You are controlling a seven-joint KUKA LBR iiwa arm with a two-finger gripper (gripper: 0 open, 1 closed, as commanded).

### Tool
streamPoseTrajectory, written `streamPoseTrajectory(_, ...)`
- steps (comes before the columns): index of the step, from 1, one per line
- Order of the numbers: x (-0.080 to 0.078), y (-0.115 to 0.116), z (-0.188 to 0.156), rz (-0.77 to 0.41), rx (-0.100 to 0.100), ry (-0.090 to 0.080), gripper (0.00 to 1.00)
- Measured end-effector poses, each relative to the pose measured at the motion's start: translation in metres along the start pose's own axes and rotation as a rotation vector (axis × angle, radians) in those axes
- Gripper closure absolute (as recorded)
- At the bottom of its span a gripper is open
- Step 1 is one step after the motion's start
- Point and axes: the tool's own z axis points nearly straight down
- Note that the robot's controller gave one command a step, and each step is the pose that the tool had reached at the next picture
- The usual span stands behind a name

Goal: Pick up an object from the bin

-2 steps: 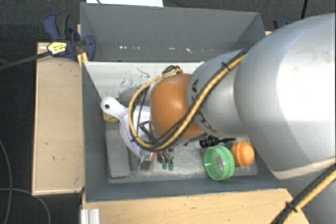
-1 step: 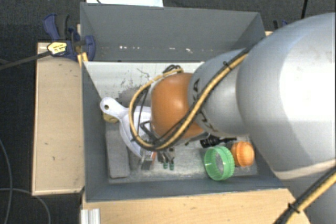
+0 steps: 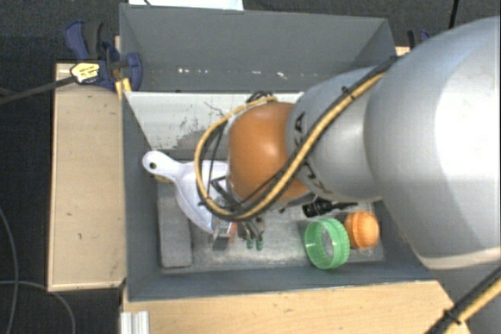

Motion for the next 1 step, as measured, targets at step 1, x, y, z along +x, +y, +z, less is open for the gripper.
streamPoseTrajectory(1, -0.0011, 0.0006, -0.0175, 0.000, -0.002, -0.004, 1.00)
